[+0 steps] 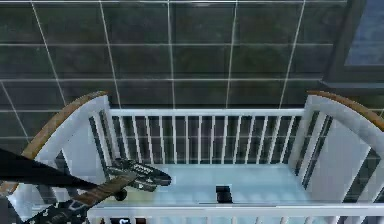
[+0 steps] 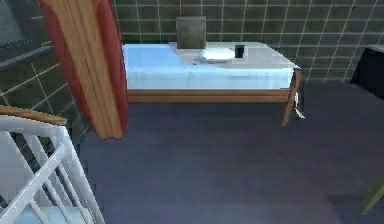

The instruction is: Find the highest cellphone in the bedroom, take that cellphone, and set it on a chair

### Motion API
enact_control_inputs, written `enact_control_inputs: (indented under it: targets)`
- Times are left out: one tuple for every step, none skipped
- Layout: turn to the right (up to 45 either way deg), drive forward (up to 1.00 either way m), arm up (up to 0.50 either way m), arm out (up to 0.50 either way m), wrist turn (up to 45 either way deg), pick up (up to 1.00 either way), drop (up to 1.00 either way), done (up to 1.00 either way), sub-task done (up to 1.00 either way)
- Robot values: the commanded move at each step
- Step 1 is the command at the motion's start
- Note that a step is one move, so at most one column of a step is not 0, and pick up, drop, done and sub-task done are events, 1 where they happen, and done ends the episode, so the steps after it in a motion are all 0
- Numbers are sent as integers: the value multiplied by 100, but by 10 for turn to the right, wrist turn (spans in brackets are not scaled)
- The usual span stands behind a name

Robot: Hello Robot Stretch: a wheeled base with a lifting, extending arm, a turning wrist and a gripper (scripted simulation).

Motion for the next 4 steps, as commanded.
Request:
enact_control_inputs:
  targets:
    - [-450, 0, 0, 0, 0, 0, 0, 0, 0]
    - [-450, 0, 0, 0, 0, 0, 0, 0, 0]
    - [-450, 0, 0, 0, 0, 0, 0, 0, 0]
    - [-180, 0, 0, 0, 0, 0, 0, 0, 0]
